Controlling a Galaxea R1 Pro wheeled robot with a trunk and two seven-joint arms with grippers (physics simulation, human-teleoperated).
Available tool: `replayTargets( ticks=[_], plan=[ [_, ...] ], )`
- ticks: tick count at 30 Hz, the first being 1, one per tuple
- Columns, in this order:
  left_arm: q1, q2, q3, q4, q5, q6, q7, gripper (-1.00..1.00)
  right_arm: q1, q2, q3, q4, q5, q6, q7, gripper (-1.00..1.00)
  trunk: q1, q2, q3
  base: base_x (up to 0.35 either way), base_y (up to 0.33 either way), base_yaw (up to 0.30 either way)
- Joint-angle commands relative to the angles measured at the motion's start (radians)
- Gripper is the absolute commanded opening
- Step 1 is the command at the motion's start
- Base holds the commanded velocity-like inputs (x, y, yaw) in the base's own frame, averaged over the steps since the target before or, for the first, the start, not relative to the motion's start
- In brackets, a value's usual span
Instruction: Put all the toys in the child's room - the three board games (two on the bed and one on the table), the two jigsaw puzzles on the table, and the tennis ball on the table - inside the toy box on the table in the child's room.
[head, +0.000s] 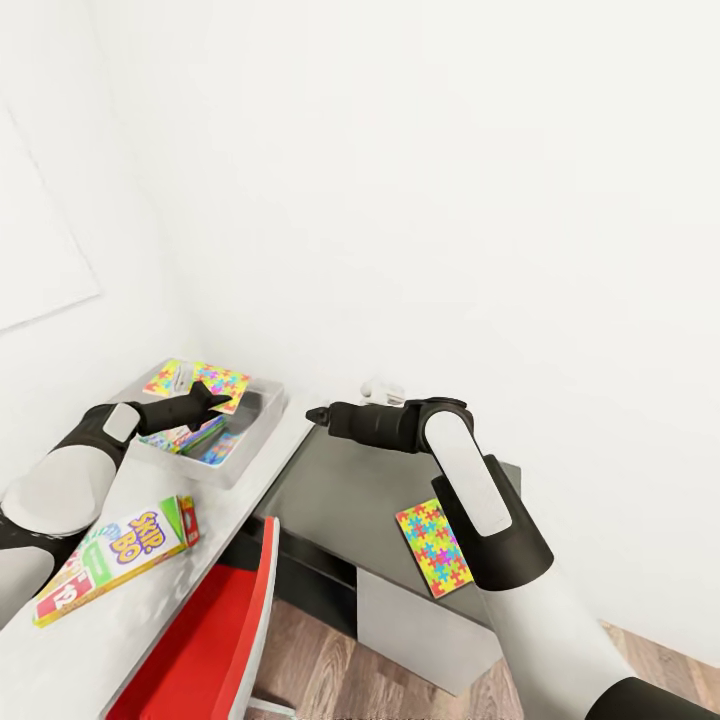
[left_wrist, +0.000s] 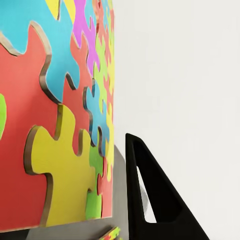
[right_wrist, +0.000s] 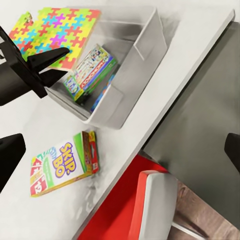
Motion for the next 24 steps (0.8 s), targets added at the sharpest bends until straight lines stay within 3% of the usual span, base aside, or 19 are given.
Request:
replayTargets(
  ticks=[1, 5, 13, 24],
  plan=[
    [-0.002, 0.000, 0.007, -0.001, -0.011, 0.004, -0.007, -1.00, -0.001, 0.000, 0.000, -0.001, -0.009, 0.002, -0.011, 1.00, 0.001, -0.002, -0.004, 0.000, 0.000, 0.000],
    [-0.002, 0.000, -0.001, 0.000, -0.013, -0.005, -0.007, -1.00, -0.001, 0.000, 0.000, -0.001, -0.009, 0.002, -0.010, 1.00, 0.001, -0.002, -0.010, 0.000, 0.000, 0.000],
    [-0.002, -0.001, -0.060, 0.001, -0.013, -0.019, -0.007, -1.00, -0.001, 0.000, 0.001, -0.001, -0.009, 0.002, -0.010, 1.00, 0.001, -0.002, -0.023, 0.000, 0.000, 0.000],
    [-0.002, 0.002, -0.065, 0.000, -0.013, -0.033, -0.007, -1.00, -0.001, 0.000, 0.001, -0.002, -0.009, 0.002, -0.010, 1.00, 0.001, -0.002, -0.042, 0.000, 0.000, 0.000]
  ],
)
